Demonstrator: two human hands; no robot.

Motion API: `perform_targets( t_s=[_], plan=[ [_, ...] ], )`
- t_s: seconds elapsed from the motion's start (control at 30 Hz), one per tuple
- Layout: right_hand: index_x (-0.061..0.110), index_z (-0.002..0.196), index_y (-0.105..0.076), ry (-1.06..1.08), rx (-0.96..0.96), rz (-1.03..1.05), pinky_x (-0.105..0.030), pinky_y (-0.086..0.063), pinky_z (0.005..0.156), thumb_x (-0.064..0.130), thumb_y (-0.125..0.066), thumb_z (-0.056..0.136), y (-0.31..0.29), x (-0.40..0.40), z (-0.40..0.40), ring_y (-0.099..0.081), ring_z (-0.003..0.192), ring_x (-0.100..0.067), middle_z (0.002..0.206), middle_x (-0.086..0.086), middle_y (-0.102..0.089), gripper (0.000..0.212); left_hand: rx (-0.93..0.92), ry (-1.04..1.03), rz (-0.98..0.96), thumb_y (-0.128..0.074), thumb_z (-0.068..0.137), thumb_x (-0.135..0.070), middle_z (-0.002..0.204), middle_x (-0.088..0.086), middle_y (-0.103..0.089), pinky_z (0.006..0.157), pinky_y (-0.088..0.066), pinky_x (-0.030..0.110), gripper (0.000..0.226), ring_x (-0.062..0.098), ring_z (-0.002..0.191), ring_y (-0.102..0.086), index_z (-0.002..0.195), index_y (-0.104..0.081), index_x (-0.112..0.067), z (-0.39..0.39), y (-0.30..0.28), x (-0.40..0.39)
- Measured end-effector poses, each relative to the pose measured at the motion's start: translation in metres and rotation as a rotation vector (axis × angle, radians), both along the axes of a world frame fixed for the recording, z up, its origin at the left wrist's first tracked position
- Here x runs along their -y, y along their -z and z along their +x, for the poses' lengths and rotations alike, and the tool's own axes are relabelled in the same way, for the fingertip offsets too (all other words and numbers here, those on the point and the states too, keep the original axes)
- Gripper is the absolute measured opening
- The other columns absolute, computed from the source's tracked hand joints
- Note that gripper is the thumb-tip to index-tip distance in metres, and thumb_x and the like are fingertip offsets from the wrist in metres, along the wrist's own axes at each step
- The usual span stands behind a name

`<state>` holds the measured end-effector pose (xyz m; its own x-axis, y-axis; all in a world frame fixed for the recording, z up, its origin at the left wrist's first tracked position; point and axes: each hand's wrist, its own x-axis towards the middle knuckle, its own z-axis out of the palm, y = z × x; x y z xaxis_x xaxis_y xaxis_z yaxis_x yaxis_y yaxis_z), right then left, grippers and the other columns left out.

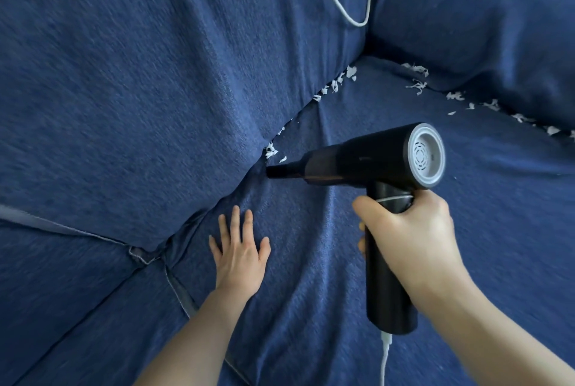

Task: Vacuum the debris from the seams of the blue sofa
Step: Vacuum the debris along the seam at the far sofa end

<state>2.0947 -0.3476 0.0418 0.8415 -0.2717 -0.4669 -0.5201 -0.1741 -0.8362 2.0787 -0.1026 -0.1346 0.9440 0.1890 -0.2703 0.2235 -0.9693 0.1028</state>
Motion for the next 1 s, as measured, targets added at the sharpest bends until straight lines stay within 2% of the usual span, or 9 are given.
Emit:
perform_targets(
  t_s=[0.1, 0.17, 0.3, 0.4, 0.5, 0.63, 0.73, 0.83, 1.0],
  plan=[
    [0.003, 0.077, -0.064, 0.028, 0.013, 0.004, -0.033, -0.055, 0.056, 0.022, -0.070, 0.075, 0.000, 0.012, 0.004, -0.065, 0.042, -0.014, 0.064, -0.014, -0.071, 0.019, -0.021, -0.035, -0.034, -0.031, 0.098, -0.049, 0.160, -0.004, 0.016, 0.115, 0.003, 0.062, 0.071, 0.027, 0.146, 0.020, 0.153, -0.001, -0.016, 0.007, -0.005, 0.010],
    [0.003, 0.078, -0.064, 0.038, 0.021, -0.001, -0.030, -0.052, 0.054, 0.021, -0.071, 0.077, 0.003, 0.019, 0.007, -0.064, 0.042, -0.013, 0.066, -0.015, -0.072, 0.020, -0.042, 0.001, -0.043, -0.029, 0.098, -0.052, 0.160, -0.009, 0.018, 0.114, 0.004, 0.064, 0.070, 0.026, 0.145, 0.023, 0.153, 0.005, -0.025, 0.017, -0.006, 0.017],
    [0.002, 0.077, -0.064, 0.050, 0.026, 0.012, -0.037, -0.058, 0.056, 0.020, -0.070, 0.077, 0.010, 0.025, 0.012, -0.065, 0.042, -0.016, 0.067, -0.018, -0.072, 0.019, -0.101, 0.064, -0.037, -0.024, 0.097, -0.056, 0.158, -0.011, 0.024, 0.109, 0.008, 0.068, 0.064, 0.027, 0.143, 0.027, 0.149, 0.012, -0.044, 0.041, -0.005, 0.034],
    [0.002, 0.076, -0.063, 0.067, 0.026, 0.045, -0.044, -0.061, 0.062, 0.020, -0.071, 0.076, 0.013, 0.024, 0.016, -0.066, 0.044, -0.019, 0.067, -0.018, -0.071, 0.019, -0.135, 0.040, 0.000, -0.020, 0.097, -0.059, 0.156, -0.010, 0.028, 0.109, 0.009, 0.069, 0.064, 0.029, 0.142, 0.030, 0.147, 0.016, -0.045, 0.044, -0.003, 0.044],
    [0.005, 0.074, -0.063, 0.037, 0.027, 0.064, -0.042, -0.061, 0.061, 0.021, -0.071, 0.074, 0.012, 0.017, 0.019, -0.067, 0.045, -0.018, 0.063, -0.012, -0.069, 0.017, -0.154, 0.047, 0.037, -0.017, 0.097, -0.058, 0.156, -0.009, 0.030, 0.110, 0.009, 0.068, 0.063, 0.029, 0.141, 0.032, 0.147, 0.019, -0.044, 0.040, -0.002, 0.046],
    [0.011, 0.070, -0.061, -0.014, 0.013, 0.011, -0.047, -0.063, 0.065, 0.026, -0.072, 0.072, 0.010, 0.006, 0.023, -0.073, 0.066, -0.031, 0.065, -0.010, -0.071, 0.018, -0.155, 0.054, 0.039, -0.015, 0.097, -0.058, 0.155, -0.008, 0.032, 0.110, 0.010, 0.068, 0.063, 0.030, 0.141, 0.033, 0.147, 0.021, -0.043, 0.040, -0.003, 0.047],
    [0.013, 0.071, -0.061, -0.026, -0.001, 0.006, -0.050, -0.063, 0.069, 0.032, -0.069, 0.068, 0.009, 0.004, 0.027, -0.072, 0.071, -0.033, 0.065, -0.008, -0.071, 0.020, -0.151, 0.063, 0.047, -0.015, 0.097, -0.058, 0.155, -0.008, 0.032, 0.110, 0.009, 0.067, 0.064, 0.031, 0.141, 0.032, 0.147, 0.021, -0.042, 0.040, -0.003, 0.047],
    [0.012, 0.069, -0.061, -0.033, 0.011, -0.011, -0.048, -0.063, 0.067, 0.036, -0.066, 0.062, 0.006, 0.008, 0.029, -0.072, 0.068, -0.033, 0.060, -0.008, -0.070, 0.026, -0.141, 0.080, 0.021, -0.022, 0.098, -0.056, 0.156, -0.006, 0.031, 0.111, 0.010, 0.066, 0.065, 0.032, 0.141, 0.031, 0.150, 0.014, -0.038, 0.042, -0.003, 0.046],
    [0.011, 0.070, -0.063, -0.015, 0.034, -0.024, -0.046, -0.062, 0.064, 0.023, -0.070, 0.074, 0.008, 0.021, 0.036, -0.069, 0.057, -0.026, 0.052, -0.006, -0.067, 0.015, -0.081, 0.127, -0.033, -0.039, 0.096, -0.047, 0.159, -0.002, 0.023, 0.115, 0.005, 0.062, 0.063, 0.029, 0.144, 0.024, 0.147, -0.017, -0.018, 0.064, -0.003, 0.049]
  ],
)
